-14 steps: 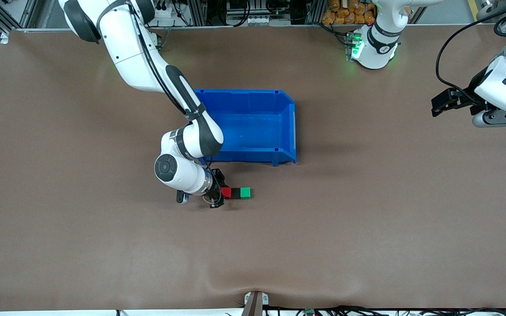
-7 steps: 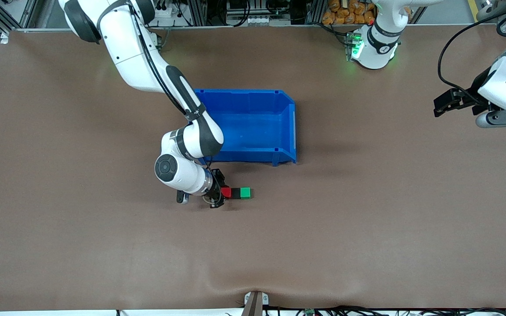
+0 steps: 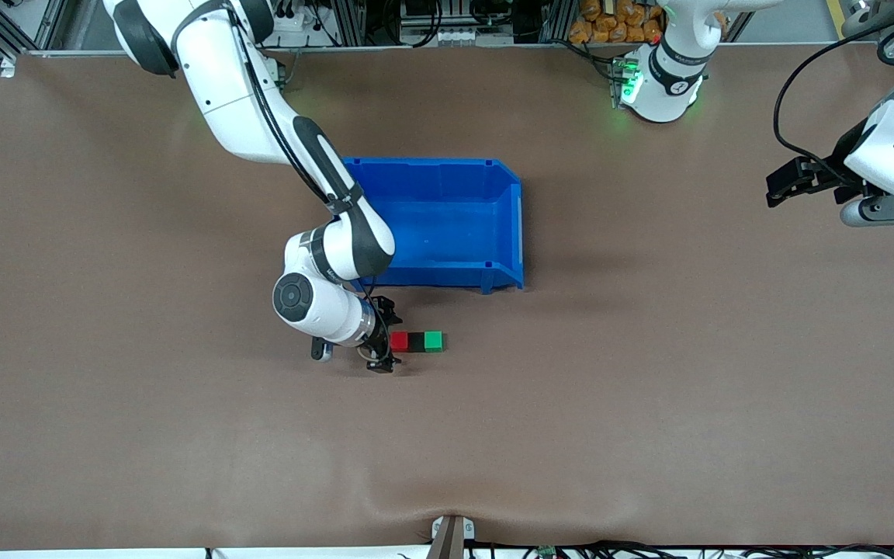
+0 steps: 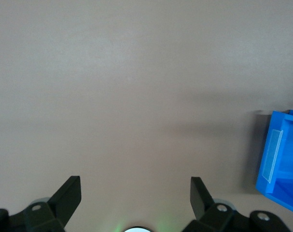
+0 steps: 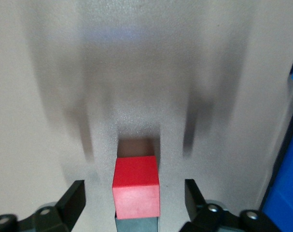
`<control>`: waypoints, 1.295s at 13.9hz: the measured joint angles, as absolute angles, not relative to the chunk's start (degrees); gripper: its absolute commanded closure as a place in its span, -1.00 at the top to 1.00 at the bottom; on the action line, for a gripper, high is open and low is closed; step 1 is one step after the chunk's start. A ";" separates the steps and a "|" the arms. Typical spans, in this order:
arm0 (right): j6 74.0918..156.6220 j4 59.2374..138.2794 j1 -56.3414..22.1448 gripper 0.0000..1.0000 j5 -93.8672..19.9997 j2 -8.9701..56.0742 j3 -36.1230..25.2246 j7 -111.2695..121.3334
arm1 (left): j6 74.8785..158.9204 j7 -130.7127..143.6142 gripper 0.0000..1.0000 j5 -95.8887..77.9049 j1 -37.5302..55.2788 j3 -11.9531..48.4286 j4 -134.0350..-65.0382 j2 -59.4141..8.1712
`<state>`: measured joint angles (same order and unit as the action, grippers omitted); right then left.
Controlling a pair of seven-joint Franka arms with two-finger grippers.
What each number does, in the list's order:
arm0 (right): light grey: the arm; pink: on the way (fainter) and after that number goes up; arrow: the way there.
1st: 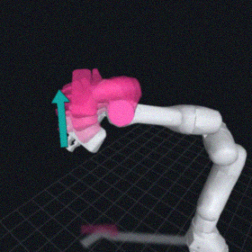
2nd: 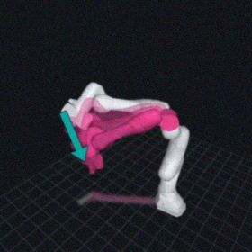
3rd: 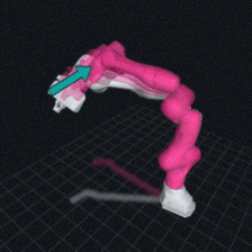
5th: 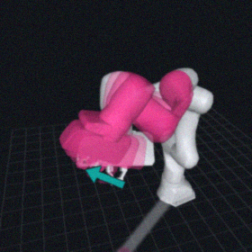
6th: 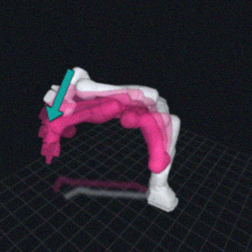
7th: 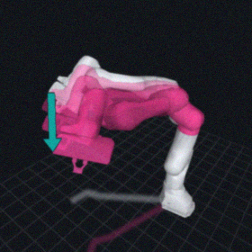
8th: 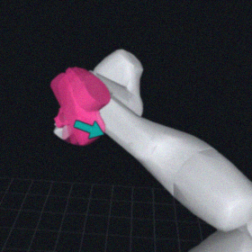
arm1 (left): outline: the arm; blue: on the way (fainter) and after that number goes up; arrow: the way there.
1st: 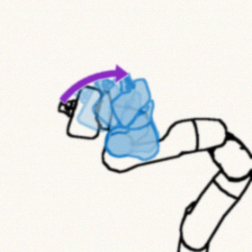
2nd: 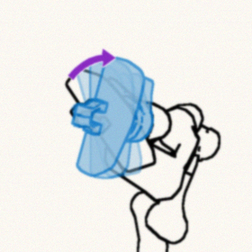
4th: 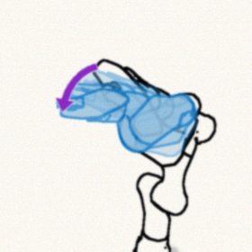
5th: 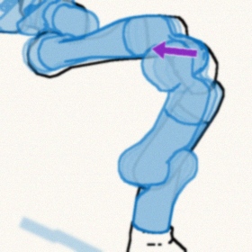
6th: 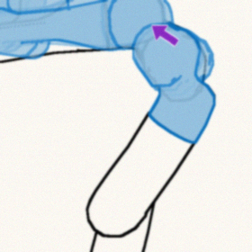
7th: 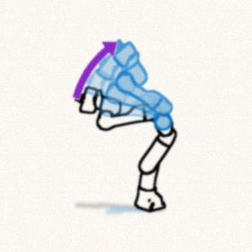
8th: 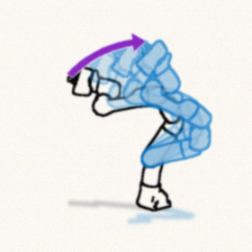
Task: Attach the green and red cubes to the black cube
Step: 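Lower the red cube against the green cube with the right gripper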
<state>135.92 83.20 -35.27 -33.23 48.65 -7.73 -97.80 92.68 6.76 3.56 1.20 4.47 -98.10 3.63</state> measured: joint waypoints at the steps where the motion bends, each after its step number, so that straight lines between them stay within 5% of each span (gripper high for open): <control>1: 135.92 83.20 -35.27 1.00 -33.19 48.65 -7.75 -97.80 | 92.72 6.76 1.00 3.56 1.20 4.47 -98.10 3.63; 18: 135.91 82.02 -35.26 1.00 -30.80 48.65 -8.46 -97.80 | 92.90 6.86 1.00 3.56 1.20 4.46 -98.09 4.24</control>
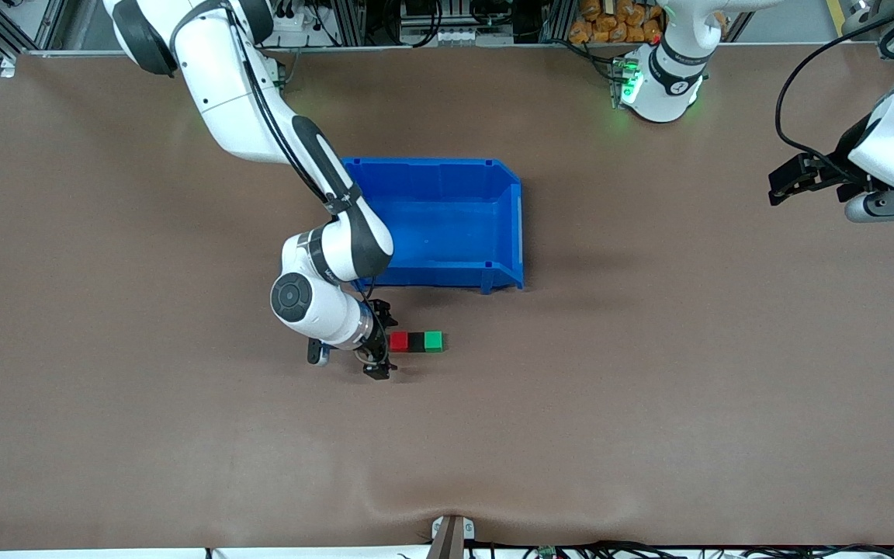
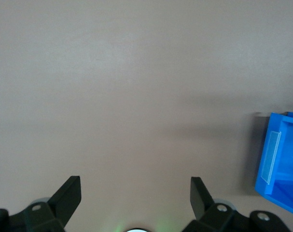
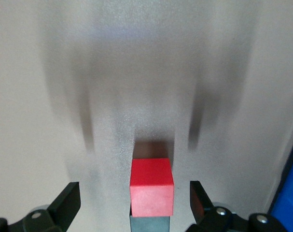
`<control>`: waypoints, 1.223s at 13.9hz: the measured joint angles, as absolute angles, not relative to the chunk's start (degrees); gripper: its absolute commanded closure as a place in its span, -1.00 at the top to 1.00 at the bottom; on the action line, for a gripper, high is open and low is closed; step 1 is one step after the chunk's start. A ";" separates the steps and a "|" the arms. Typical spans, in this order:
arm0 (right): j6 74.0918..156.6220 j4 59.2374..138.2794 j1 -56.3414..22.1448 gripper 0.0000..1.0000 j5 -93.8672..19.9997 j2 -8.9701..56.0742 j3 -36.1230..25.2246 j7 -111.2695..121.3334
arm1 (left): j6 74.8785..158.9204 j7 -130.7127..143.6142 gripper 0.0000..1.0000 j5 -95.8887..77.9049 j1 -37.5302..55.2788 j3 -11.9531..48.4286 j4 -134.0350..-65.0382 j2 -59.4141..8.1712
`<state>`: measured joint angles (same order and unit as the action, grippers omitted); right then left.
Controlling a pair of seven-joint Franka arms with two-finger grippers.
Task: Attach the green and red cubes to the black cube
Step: 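Lower the red cube against the green cube with the right gripper, then open the right gripper to release the red cube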
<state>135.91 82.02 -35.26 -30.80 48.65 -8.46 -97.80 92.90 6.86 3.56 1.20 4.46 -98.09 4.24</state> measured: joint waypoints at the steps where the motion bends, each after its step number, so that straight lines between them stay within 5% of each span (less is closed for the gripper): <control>1: 135.91 81.79 -35.26 1.00 -30.10 48.64 -8.62 -97.80 | 92.90 6.86 1.00 3.56 1.20 4.46 -98.09 4.24; 17: 122.99 76.65 -33.62 1.00 -25.57 48.37 -11.29 -97.75 | 92.90 6.86 1.00 3.56 1.20 4.59 -98.25 4.24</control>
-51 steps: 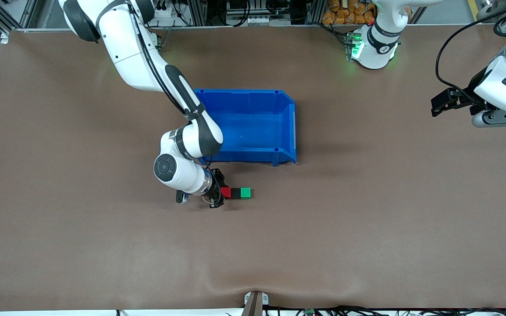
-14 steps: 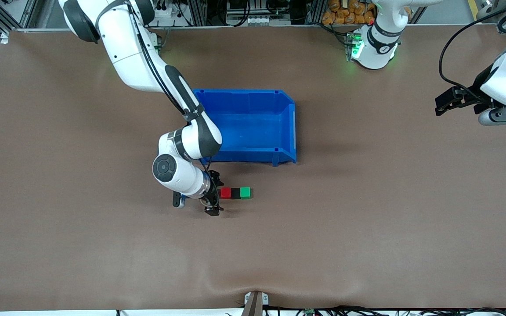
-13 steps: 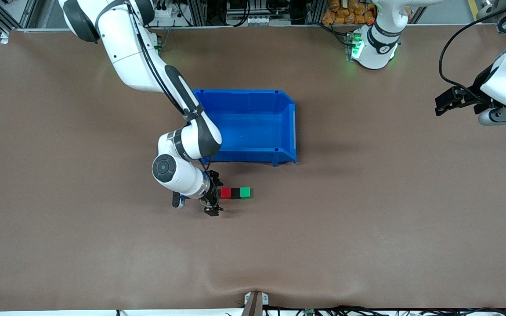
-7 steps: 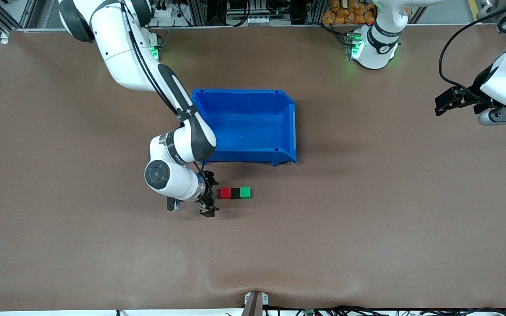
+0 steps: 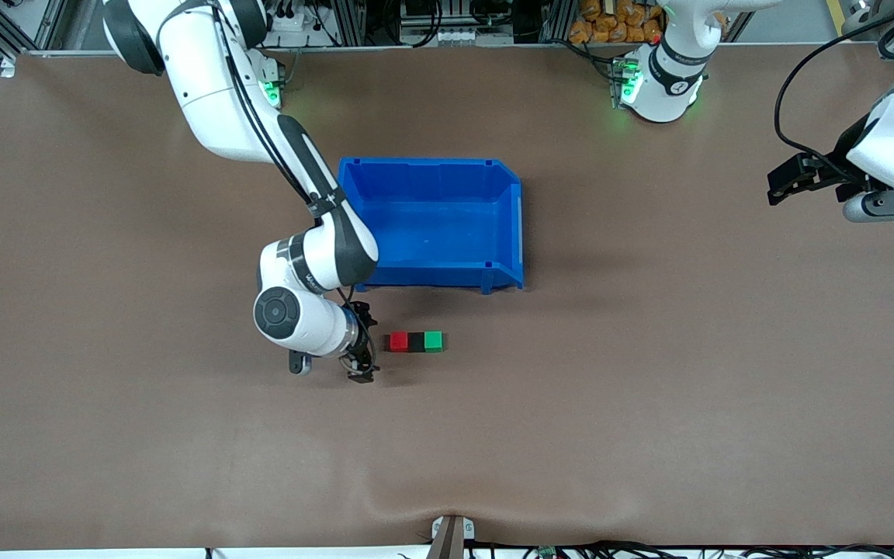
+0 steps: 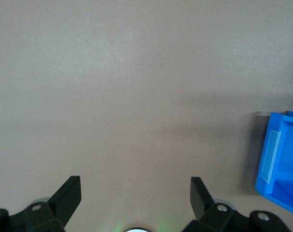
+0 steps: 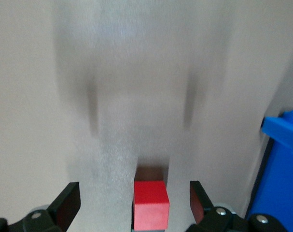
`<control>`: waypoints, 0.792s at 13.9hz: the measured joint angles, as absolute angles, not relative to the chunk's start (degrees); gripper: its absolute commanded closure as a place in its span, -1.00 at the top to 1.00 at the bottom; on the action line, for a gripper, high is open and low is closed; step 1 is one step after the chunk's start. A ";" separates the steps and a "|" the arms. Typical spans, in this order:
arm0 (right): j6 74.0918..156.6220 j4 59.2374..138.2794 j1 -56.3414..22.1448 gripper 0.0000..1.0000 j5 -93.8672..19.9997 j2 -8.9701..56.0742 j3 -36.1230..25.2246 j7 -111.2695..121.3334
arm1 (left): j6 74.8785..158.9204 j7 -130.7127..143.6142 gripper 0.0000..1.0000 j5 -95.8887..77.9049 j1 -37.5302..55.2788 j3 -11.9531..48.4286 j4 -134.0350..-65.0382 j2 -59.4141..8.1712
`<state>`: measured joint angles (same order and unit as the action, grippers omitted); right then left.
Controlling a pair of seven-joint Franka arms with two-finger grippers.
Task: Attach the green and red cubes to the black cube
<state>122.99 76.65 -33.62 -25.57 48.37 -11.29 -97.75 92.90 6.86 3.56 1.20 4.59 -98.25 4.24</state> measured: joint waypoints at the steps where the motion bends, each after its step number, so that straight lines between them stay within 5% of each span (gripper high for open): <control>1: 121.65 75.87 -33.62 1.00 -25.47 48.34 -11.66 -97.75 | 92.90 6.86 1.00 3.56 1.20 4.59 -98.27 4.24; 11: 109.42 71.44 -33.50 1.00 -24.74 48.12 -14.99 -97.80 | 92.90 6.86 1.00 3.56 1.20 4.65 -98.67 4.24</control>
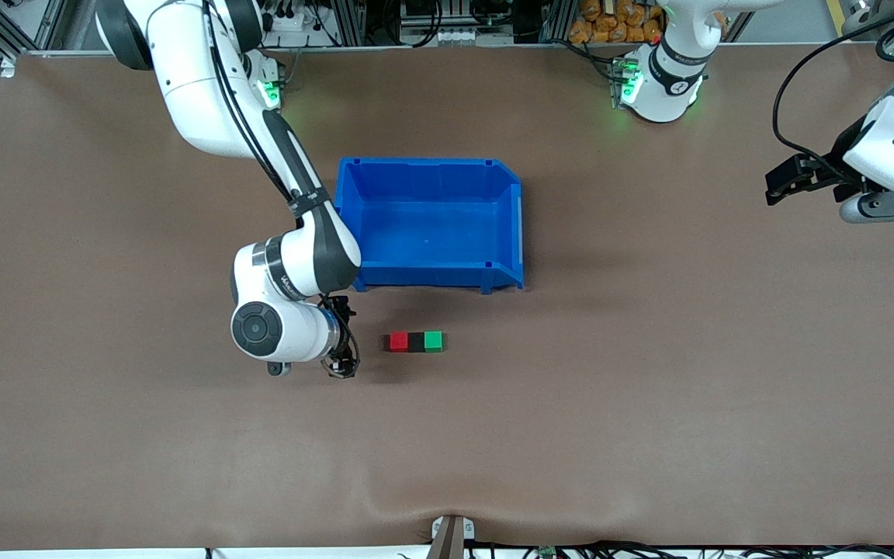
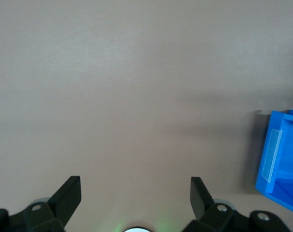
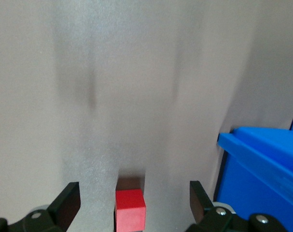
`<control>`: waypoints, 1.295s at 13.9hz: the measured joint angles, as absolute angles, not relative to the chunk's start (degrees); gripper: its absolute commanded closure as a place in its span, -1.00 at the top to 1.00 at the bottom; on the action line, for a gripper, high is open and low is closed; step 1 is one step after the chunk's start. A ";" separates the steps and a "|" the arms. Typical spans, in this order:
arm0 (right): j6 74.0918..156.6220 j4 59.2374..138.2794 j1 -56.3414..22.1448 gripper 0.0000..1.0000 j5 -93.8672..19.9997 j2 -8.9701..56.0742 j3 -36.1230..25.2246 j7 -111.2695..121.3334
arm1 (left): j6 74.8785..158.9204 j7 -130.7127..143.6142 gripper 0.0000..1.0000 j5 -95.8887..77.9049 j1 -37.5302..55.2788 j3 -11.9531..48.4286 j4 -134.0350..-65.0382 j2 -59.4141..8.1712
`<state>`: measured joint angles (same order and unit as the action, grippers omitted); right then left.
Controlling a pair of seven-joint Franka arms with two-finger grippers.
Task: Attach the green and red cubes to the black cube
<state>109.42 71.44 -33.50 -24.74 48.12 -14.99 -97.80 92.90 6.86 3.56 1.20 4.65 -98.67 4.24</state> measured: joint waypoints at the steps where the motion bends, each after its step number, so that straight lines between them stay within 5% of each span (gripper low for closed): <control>1: 108.89 71.26 -33.45 1.00 -24.73 48.00 -15.50 -97.78 | 92.90 6.86 1.00 3.56 1.21 4.65 -98.70 4.24; 18: 97.38 69.58 -32.98 1.00 -17.50 42.25 -20.67 -75.42 | 92.90 6.86 1.00 3.56 1.21 4.71 -99.13 4.24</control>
